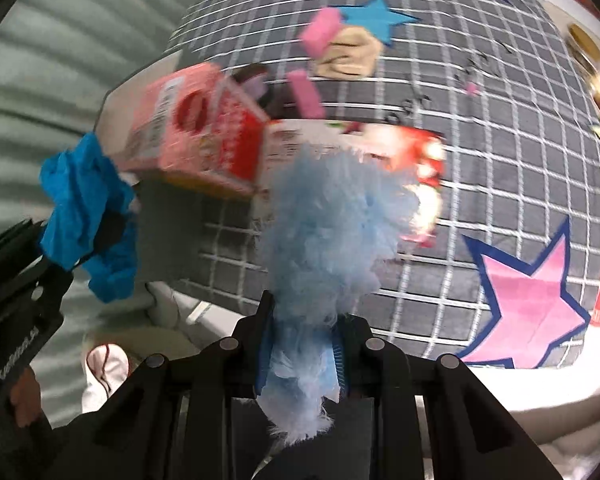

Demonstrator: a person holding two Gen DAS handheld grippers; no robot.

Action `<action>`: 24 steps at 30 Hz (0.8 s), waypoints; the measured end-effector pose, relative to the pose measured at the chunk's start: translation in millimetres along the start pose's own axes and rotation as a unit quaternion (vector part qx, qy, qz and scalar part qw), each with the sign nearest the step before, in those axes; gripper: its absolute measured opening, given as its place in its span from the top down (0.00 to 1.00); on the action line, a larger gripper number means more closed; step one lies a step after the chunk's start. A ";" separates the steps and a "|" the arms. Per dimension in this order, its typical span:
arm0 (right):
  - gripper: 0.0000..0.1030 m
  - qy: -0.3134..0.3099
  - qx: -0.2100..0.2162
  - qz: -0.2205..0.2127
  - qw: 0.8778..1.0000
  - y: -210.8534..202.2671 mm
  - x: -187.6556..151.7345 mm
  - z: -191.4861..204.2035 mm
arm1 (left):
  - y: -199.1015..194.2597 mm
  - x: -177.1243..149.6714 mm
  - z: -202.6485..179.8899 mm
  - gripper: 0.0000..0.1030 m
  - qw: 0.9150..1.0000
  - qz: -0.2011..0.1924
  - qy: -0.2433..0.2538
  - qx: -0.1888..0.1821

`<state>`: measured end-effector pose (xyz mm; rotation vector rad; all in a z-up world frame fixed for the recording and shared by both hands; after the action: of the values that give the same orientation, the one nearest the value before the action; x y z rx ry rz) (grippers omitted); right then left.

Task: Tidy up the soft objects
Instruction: 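Lift both held items and carry them over the white box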

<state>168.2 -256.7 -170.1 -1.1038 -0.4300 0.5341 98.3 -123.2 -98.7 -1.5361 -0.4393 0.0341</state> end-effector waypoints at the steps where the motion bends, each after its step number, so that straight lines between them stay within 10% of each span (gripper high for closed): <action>1: 0.74 -0.007 0.000 0.001 1.000 2.5 1.6 5.1 | -1.4 -2.8 5.0 0.81 1.000 -0.001 -0.006 0.001; 24: 0.74 -0.151 -0.006 0.015 0.988 8.4 28.5 120.9 | -16.5 -44.2 127.3 0.82 0.983 -0.021 -0.176 0.040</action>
<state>119.9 -149.7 -128.7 -1.0451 -0.6813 0.7287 15.7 -15.4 -97.4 -1.4437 -0.7421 0.2902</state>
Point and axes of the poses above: each gripper's, at about its wrist camera, not at the fingertips, and y roughly the way its jaws point, z to its left, x to its top, the point moved 4 cm from there along y, roughly the way its jaws point, and after that the axes turned 4 degrees about y, right-handed, at the moved point
